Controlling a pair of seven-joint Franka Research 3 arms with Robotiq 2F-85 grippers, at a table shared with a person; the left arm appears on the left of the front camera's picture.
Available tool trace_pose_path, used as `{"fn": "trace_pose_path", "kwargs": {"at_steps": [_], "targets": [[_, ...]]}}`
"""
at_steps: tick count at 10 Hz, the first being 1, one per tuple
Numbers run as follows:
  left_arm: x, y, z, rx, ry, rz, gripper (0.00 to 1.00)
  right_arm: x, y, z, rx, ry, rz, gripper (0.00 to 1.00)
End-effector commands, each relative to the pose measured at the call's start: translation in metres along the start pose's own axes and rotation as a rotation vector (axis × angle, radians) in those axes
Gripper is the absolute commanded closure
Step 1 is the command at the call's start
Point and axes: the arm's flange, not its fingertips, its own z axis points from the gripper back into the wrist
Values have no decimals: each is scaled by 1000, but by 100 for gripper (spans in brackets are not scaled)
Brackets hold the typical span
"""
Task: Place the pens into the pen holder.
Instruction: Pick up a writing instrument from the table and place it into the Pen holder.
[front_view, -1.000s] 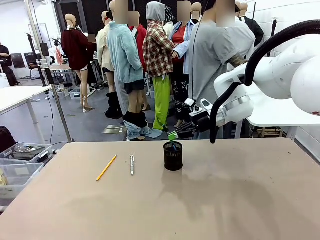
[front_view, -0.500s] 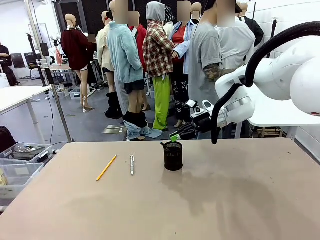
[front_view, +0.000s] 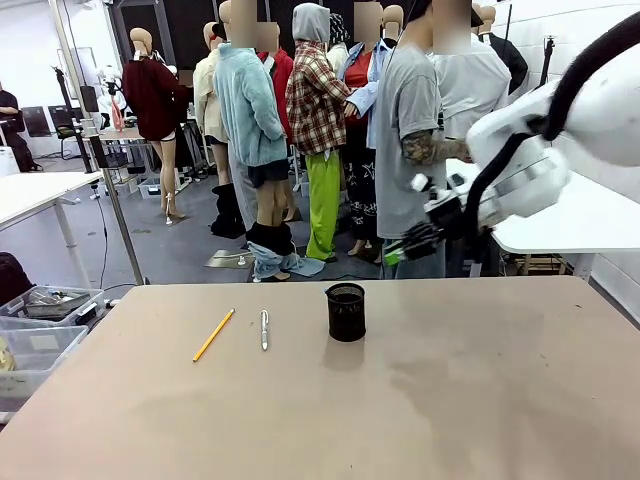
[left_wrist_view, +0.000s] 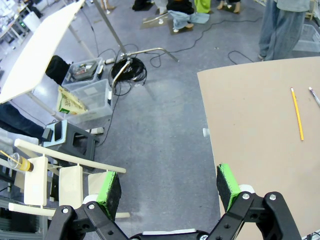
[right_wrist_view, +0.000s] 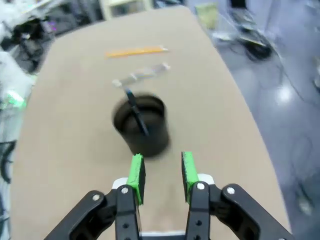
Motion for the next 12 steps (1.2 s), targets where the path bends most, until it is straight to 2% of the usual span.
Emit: {"fn": "trace_pose_path", "kwargs": {"at_steps": [1,2,3,4,5,6,8,9,11,12], "targets": [[1,1,-2,9,-6,7,0,-15,41,65,-226,150,-175,60],[1,1,-2,9,-6,7,0,-25,53,98,-310,188,-226,60],[1,1,-2,9,-6,7,0,-88,86,207,-509,220,-515,60],[1,1,-2,9,-6,7,0,-91,89,213,-510,219,-536,60],[1,1,-2,9,-6,7,0,-112,94,241,-536,219,-615,60],[1,1,-2,9,-6,7,0,-132,115,276,-577,213,-713,60],[1,1,-2,9,-6,7,0,-160,125,302,-669,202,-780,60],[1,1,-2,9,-6,7,0,-172,118,314,-699,210,-830,60],[1,1,-2,9,-6,7,0,-182,123,316,-727,215,-891,60],[1,1,-2,9,-6,7,0,-181,119,317,-756,228,-918,41]]}}
